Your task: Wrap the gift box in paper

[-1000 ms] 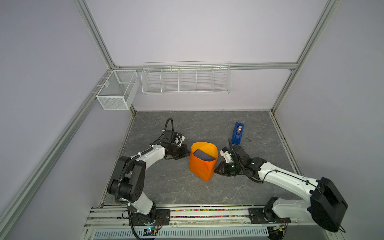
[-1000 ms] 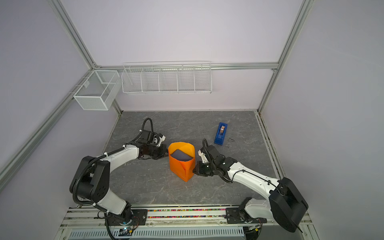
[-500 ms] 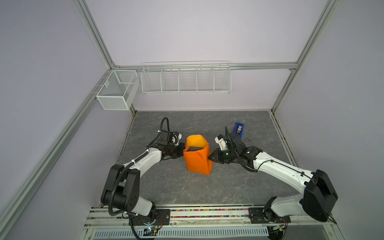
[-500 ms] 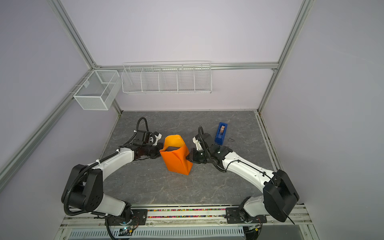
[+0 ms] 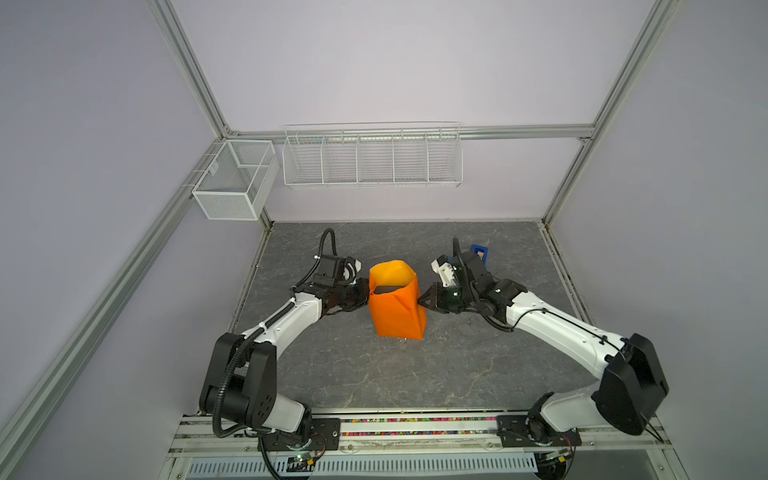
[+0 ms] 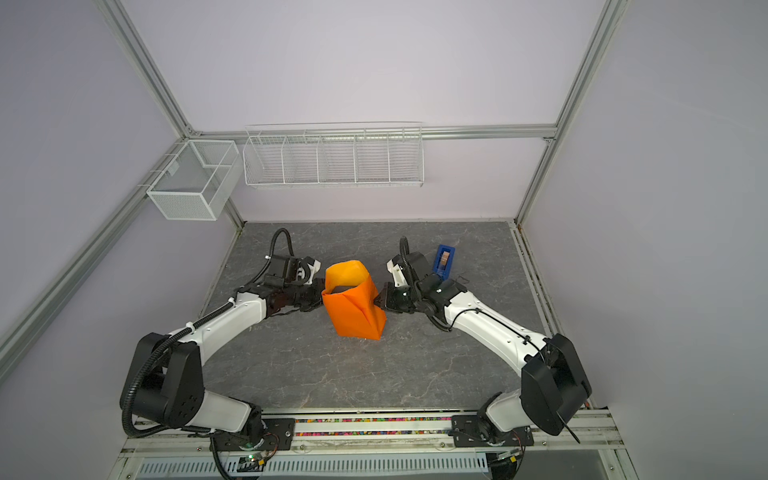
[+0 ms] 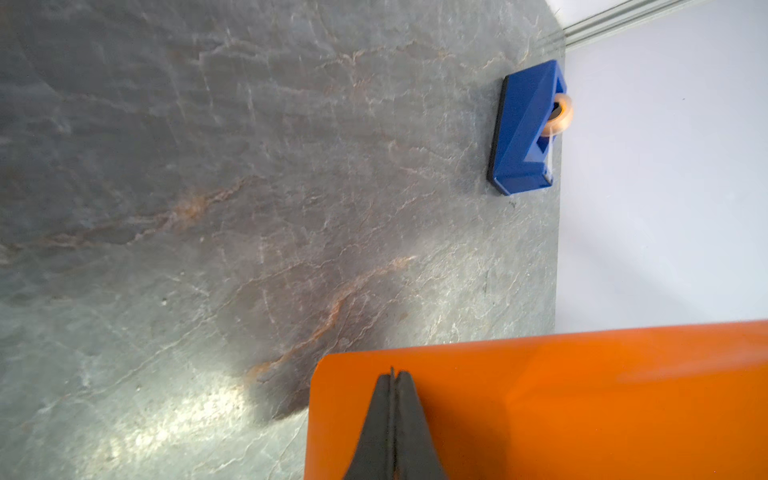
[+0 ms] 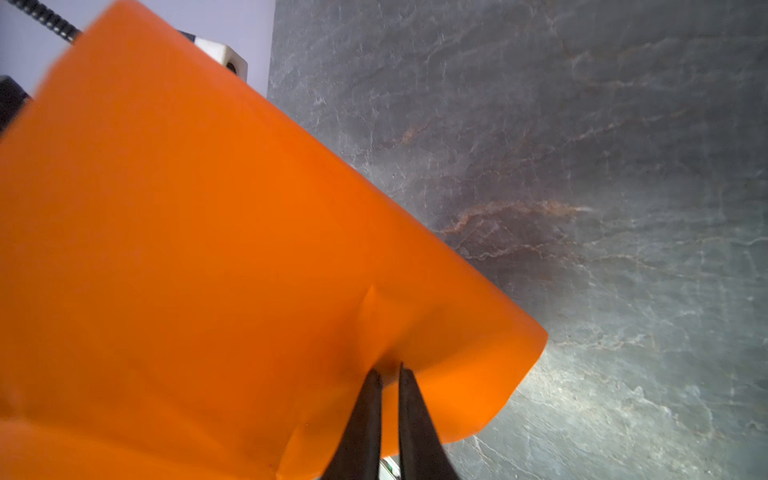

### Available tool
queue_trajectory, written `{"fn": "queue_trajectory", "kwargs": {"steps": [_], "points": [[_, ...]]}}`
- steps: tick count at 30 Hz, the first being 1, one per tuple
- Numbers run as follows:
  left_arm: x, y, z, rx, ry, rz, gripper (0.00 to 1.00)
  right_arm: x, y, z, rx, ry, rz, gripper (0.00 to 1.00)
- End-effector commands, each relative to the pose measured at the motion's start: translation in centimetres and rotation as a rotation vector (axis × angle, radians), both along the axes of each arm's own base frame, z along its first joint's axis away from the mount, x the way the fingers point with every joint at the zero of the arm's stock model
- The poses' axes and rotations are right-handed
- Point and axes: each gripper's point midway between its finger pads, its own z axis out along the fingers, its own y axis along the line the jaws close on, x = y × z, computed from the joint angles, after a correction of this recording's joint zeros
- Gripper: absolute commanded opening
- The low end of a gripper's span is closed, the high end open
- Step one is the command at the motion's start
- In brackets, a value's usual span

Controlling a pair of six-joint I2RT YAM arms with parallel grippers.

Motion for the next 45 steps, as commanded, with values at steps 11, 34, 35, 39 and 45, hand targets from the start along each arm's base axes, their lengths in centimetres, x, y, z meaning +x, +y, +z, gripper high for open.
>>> {"fn": "queue_trajectory", "kwargs": {"steps": [11, 34, 35, 39, 45], "points": [[0.9, -2.8, 2.3, -0.06, -0.044, -0.07, 0.02, 1.8, 0.5, 0.7, 0.03, -0.057, 0.03, 0.12], [-2.4, -2.7, -6.0, 0.007, 0.096, -0.079, 0.01, 0.5, -2.3, -10.2, -0.147, 0.057, -0.011, 0.09], [-2.4, -2.4, -6.0, 0.023, 0.093, -0.075, 0.01, 0.6, -2.6, -9.8, -0.151, 0.046, -0.02, 0.1], [-2.1, -1.0, -5.1, 0.095, 0.057, -0.051, 0.03, 0.6, -3.8, -7.3, -0.153, -0.042, -0.039, 0.17], [-1.6, 1.1, -3.2, 0.151, -0.009, -0.023, 0.08, -0.3, -6.1, -4.5, -0.202, -0.177, -0.039, 0.37]]}}
